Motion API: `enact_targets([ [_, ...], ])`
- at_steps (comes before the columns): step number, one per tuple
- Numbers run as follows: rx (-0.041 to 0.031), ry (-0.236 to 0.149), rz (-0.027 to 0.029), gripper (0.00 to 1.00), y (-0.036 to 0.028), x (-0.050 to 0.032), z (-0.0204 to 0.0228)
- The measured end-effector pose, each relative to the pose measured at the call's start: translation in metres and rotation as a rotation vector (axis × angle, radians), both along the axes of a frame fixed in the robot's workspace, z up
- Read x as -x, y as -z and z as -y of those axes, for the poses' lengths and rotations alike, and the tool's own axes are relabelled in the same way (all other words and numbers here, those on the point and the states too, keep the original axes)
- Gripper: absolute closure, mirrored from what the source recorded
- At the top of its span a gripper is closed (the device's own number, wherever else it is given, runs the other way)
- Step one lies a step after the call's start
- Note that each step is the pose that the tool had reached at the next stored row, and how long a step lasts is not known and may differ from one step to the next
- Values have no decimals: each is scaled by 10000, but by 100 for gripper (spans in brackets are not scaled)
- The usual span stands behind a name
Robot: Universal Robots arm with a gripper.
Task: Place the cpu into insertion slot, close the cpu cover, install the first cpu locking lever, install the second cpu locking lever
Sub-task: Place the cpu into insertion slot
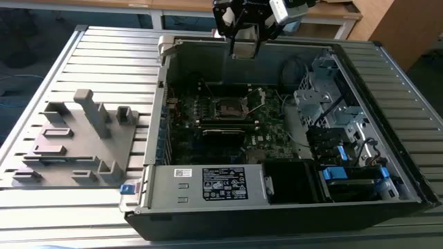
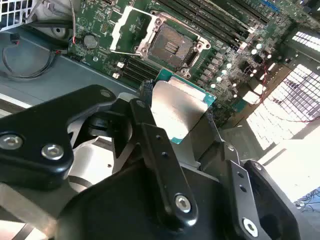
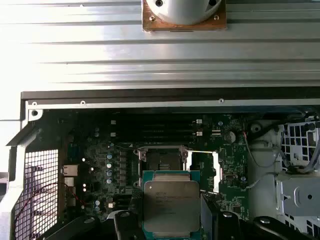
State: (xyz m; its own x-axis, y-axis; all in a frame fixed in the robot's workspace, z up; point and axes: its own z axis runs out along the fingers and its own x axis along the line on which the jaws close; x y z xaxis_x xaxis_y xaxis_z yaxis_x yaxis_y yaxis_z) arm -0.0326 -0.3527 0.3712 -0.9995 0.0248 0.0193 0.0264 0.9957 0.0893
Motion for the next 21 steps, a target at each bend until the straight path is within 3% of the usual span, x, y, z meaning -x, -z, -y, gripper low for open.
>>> enact_targets([
  [21, -1, -1, 2, 46, 61, 0, 0],
])
